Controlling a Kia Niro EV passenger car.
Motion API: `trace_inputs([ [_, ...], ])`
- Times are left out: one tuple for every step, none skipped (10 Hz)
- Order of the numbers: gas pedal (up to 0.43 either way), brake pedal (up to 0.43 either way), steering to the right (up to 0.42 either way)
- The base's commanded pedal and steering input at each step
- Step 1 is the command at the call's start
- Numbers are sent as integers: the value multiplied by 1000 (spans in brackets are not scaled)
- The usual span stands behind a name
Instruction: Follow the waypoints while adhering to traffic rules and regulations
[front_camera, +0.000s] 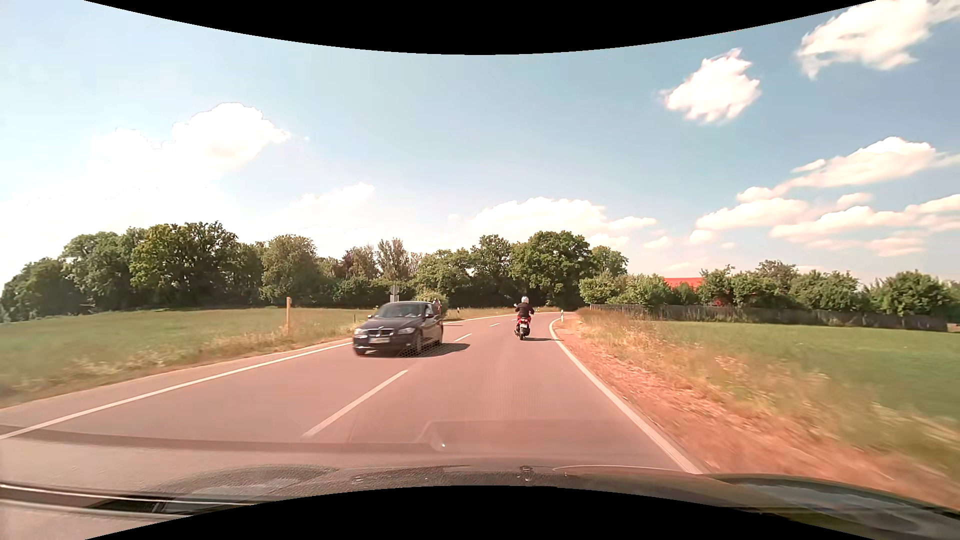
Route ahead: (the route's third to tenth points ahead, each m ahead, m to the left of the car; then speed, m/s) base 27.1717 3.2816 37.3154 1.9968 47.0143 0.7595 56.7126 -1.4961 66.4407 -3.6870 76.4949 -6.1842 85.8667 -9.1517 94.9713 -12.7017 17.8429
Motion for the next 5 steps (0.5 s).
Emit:
trace_inputs([
  [248,6,10],
  [248,6,11],
  [260,6,15],
  [260,6,19],
  [260,6,22],
])
